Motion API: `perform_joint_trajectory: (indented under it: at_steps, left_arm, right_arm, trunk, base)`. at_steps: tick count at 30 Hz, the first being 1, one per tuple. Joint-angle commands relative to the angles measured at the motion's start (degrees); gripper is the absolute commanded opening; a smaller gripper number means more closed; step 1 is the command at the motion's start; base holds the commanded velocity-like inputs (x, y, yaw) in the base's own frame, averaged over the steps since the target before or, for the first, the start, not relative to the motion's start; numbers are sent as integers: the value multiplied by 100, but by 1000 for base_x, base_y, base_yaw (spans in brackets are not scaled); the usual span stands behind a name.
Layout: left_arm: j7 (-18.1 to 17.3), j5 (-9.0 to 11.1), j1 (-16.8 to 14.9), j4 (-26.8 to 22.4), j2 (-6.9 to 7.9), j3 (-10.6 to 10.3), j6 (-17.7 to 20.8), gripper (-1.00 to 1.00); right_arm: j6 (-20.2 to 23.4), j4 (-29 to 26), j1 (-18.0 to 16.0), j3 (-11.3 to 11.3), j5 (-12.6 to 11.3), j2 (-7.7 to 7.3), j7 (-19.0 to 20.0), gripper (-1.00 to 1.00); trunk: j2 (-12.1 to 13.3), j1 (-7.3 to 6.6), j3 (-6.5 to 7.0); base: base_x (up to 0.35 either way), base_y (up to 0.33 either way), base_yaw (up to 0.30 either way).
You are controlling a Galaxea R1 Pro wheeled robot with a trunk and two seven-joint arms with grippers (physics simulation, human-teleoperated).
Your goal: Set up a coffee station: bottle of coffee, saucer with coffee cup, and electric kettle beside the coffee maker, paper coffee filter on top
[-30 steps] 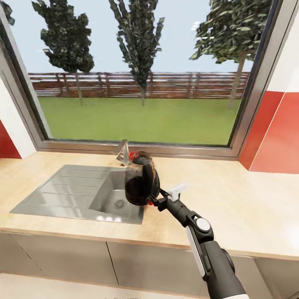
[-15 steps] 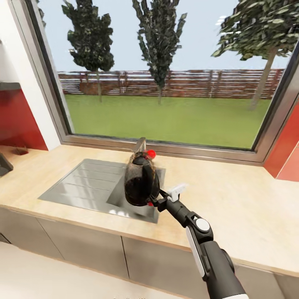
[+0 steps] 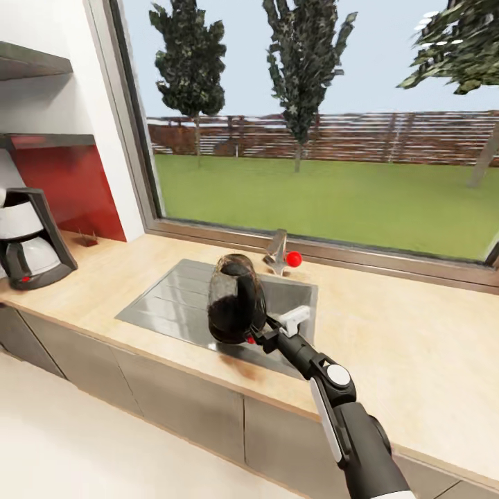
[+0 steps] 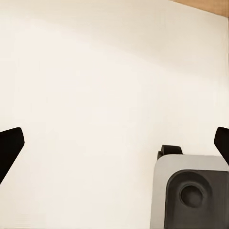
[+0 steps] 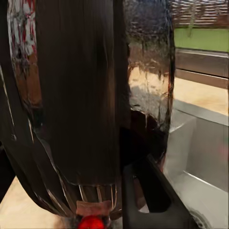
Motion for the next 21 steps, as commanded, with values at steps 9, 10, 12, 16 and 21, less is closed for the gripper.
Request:
perform_joint_trajectory:
  at_steps: [9,10,12,16,21]
  left_arm:
    - [21,43,-10,5,0,-50,-16,100]
    - [21,43,-10,5,-2,-50,-14,100]
    - [21,43,-11,5,2,-50,-8,100]
    - [21,43,-8,5,4,-50,2,100]
    - [21,43,-13,5,4,-50,7,100]
  right_arm:
    - [23,-16,-2,-10,33,5,26,-100]
    - [23,-16,-3,-10,33,5,26,-100]
    - [23,-16,-2,-16,33,5,26,-100]
    - [23,-20,-1,-18,33,5,26,-100]
    - [23,-25,-1,-19,33,5,26,-100]
  trunk:
    - [-10,4,-46]
    - [-10,4,-50]
    - [-10,4,-56]
    - [-10,4,-51]
    - [-10,4,-19]
  base:
    - [168,290,267]
    - [181,290,267]
    - [183,290,264]
    - [185,290,234]
    - [186,290,181]
